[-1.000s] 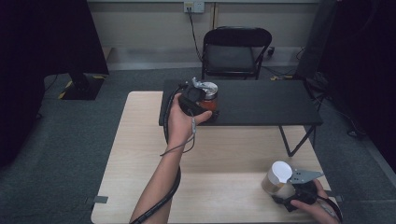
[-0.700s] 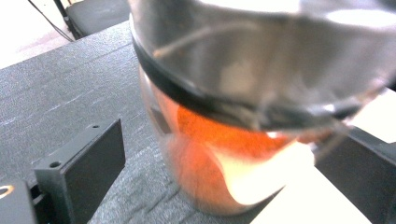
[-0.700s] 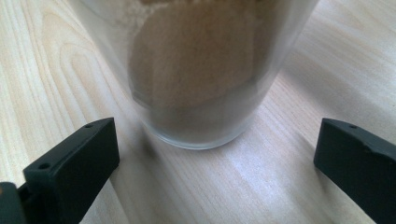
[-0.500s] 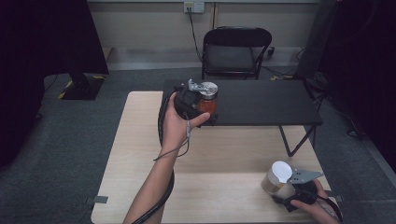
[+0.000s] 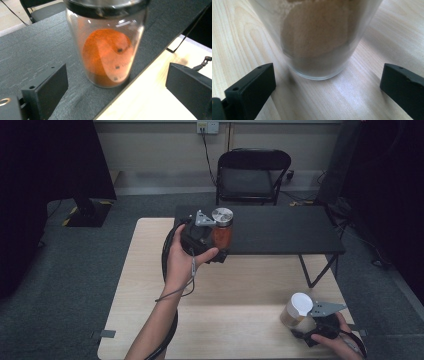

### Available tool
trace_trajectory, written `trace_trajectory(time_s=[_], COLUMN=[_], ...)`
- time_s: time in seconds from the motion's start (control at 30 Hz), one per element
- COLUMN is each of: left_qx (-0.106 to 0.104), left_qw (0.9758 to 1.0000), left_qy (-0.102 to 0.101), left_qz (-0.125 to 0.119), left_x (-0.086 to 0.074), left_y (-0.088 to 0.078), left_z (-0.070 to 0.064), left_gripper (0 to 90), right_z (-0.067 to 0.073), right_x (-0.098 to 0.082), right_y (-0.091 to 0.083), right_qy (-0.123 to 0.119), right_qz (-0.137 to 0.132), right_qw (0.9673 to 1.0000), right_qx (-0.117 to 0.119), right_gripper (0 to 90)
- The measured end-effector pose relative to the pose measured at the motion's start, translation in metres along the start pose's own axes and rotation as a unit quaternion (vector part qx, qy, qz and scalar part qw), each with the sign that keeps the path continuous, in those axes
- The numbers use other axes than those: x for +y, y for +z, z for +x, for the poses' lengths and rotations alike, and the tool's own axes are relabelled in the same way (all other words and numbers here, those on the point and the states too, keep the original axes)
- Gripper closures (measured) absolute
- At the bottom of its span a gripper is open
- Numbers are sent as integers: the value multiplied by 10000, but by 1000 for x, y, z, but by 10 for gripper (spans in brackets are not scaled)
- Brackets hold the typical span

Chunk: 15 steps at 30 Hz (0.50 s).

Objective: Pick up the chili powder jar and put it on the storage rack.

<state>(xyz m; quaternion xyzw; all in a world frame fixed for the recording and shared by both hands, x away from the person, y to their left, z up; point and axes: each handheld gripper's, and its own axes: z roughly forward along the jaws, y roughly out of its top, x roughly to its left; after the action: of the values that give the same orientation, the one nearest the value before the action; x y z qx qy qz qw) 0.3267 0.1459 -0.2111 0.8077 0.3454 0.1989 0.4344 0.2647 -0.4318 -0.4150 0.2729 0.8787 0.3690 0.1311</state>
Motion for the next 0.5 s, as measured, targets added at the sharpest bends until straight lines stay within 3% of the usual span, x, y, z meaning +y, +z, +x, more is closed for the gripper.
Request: trace_trajectory(time_s=[0.5], left_qx=[-230], left_qw=[9996], left_qy=[52], left_qz=[-146], left_x=[-24], left_y=[-9], left_z=[1], left_gripper=[43], right_z=[0], right_x=[0], right_y=[0], right_qy=[-1], right_qz=[0], right_qw=[10000], right_qx=[0], right_gripper=[0])
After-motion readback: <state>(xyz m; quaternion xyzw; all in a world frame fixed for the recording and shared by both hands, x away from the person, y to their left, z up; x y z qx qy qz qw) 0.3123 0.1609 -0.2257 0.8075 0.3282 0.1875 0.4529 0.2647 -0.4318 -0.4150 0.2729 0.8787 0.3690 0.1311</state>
